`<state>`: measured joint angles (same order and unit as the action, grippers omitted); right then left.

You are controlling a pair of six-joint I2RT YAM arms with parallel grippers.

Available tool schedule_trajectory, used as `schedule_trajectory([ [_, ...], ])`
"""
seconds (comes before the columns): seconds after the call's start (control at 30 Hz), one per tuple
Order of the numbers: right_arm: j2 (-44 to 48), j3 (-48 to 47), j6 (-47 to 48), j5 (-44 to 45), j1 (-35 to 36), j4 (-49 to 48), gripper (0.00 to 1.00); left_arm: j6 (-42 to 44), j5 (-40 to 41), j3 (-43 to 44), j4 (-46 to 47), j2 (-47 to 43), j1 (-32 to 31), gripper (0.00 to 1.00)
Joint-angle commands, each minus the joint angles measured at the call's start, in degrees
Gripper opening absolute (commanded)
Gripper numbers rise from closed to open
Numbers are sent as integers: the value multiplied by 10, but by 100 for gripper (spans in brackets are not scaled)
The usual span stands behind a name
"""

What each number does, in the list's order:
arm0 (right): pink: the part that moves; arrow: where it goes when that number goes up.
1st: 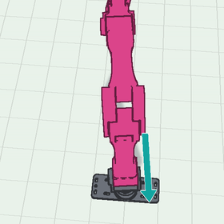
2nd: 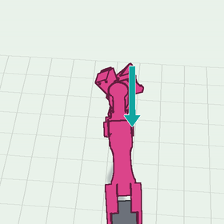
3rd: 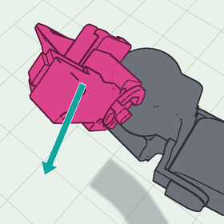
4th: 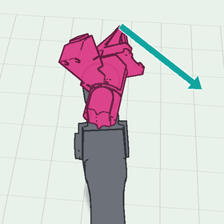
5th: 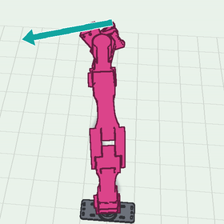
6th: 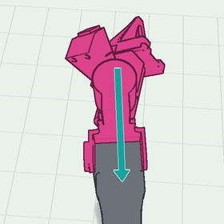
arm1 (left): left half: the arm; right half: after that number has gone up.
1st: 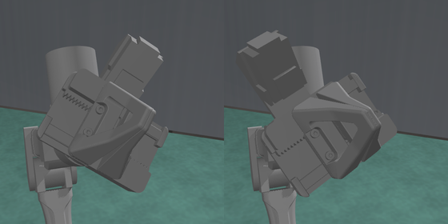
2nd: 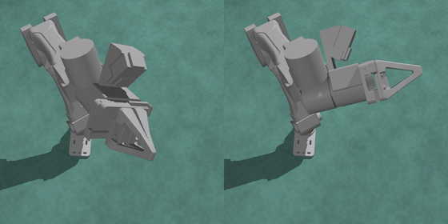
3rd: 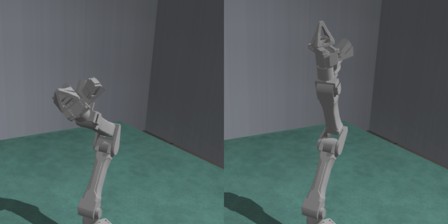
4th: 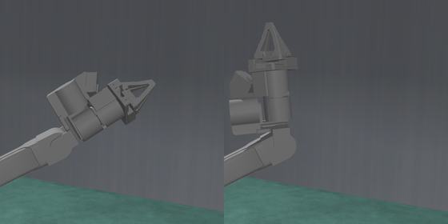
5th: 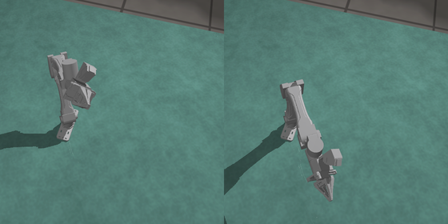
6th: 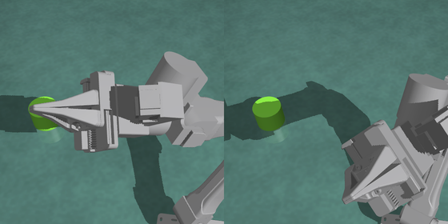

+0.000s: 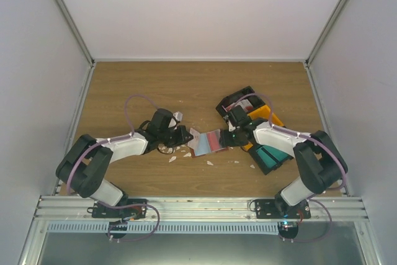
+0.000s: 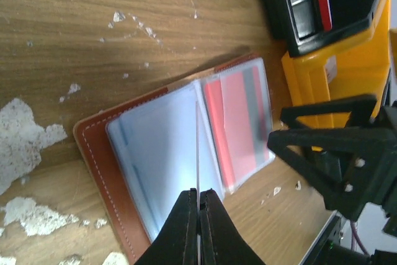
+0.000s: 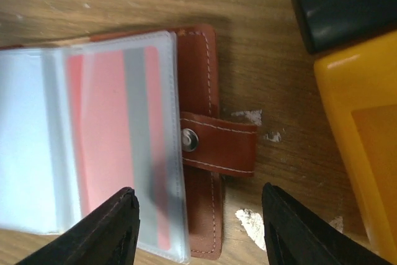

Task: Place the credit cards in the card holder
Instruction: Pick up the credit card from the storage box, then insert the credit card into the card holder.

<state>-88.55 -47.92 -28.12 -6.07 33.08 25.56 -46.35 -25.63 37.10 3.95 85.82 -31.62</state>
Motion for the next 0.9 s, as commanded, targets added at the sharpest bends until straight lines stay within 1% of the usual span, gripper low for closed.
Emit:
schedule_trajectory([
  [0.0, -25, 19, -36, 2, 7, -34, 52, -40, 28, 2, 74, 18, -6, 0],
  [0.1, -40, 24, -51, -9, 13, -44, 43, -47, 32, -1, 86, 27, -9, 0],
  [0.43, -58, 40, -126, -31, 65, -74, 28, -59, 41, -11, 105, 42, -11, 0],
  [0.63, -53, 45, -183, -21, 86, -88, 27, -72, 84, -40, 113, 22, -11, 0],
  [0.73, -47, 55, -198, -21, 94, -98, 26, -86, 97, -70, 140, 7, -11, 0],
  [0.87, -44, 65, -212, -29, 104, -109, 26, -109, 94, -105, 190, 1, -13, 0],
])
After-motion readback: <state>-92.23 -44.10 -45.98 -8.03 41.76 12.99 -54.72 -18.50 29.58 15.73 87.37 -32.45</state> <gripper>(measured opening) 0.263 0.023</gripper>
